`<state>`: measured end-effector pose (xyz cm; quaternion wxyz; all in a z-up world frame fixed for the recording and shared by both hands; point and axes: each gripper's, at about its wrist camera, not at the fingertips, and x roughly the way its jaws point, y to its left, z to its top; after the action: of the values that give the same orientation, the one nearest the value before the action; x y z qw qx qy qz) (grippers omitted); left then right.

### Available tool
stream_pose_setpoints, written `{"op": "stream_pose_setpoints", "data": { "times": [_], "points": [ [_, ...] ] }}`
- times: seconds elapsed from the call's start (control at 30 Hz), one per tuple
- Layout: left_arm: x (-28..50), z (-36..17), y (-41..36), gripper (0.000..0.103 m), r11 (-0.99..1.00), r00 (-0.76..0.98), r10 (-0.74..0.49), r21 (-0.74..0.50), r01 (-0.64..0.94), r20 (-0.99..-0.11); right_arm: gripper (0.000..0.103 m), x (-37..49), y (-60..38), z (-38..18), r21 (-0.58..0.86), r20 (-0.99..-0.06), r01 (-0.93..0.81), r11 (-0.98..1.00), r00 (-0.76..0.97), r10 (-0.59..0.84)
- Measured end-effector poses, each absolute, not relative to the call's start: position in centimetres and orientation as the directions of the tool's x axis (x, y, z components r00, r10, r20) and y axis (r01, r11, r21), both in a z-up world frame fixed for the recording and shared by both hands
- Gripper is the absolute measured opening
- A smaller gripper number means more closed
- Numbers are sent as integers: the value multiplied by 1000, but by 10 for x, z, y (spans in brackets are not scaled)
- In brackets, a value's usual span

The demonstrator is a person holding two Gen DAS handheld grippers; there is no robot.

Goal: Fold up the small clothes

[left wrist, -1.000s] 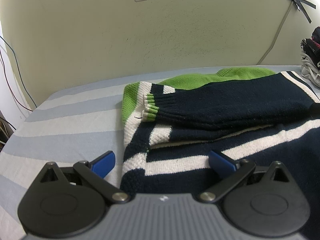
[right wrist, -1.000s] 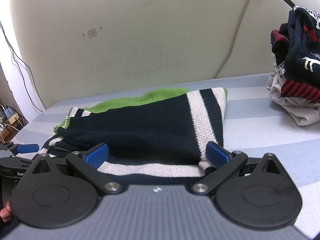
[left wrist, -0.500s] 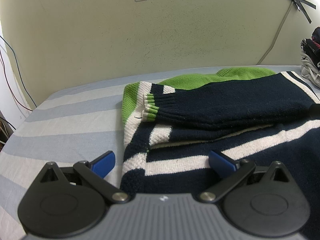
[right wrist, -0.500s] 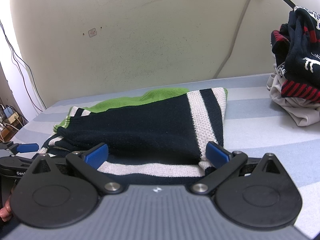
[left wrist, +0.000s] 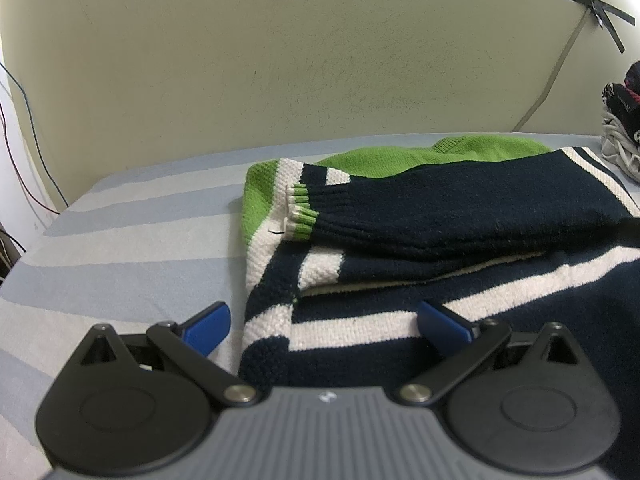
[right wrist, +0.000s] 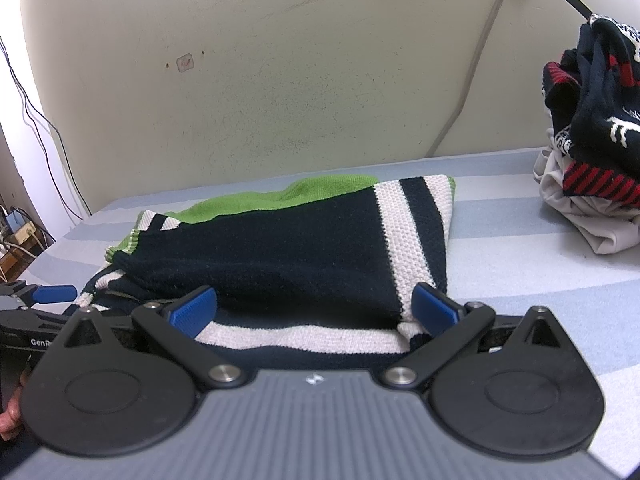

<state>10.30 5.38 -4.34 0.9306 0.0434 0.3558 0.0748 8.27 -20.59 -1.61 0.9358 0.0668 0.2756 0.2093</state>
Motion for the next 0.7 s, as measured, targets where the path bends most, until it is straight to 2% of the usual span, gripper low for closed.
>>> {"op": "stream_pose_setpoints", "data": {
  "times": [0.13,0.23,0.27,0.3,0.4,0.43,0.47,0.5,0.6,0.7],
  "points": [
    [104,-44,53,103,985,735,172,135,-110,-656,103,83,-202,-16,204,-503,-360,911,760,413],
    [105,-44,53,103,985,734,171,134,-110,-657,103,73,-211,-9,211,-471,-338,917,787,398],
    [106,-44,53,103,985,733,169,129,-110,-659,97,64,-216,-5,216,-456,-338,916,795,401],
    [106,-44,54,103,987,731,162,121,-109,-663,84,54,-222,-1,224,-445,-353,908,792,417],
    [109,-43,61,103,992,718,126,80,-98,-684,58,17,-246,12,250,-427,-405,879,769,476],
    [110,-42,66,103,995,707,95,51,-83,-701,53,5,-254,16,251,-414,-417,873,769,487],
    [109,-40,71,103,998,694,62,23,-65,-717,40,-11,-263,21,246,-399,-431,868,771,496],
    [104,-38,78,103,999,682,19,-15,-44,-732,32,-30,-273,26,233,-380,-445,865,776,502],
    [65,-26,95,103,997,702,-56,-74,5,-710,31,-85,-301,31,185,-329,-506,842,776,539],
    [11,-15,115,103,997,713,-78,-70,41,-697,33,-118,-310,25,180,-381,-547,818,728,570]
  ]
}}
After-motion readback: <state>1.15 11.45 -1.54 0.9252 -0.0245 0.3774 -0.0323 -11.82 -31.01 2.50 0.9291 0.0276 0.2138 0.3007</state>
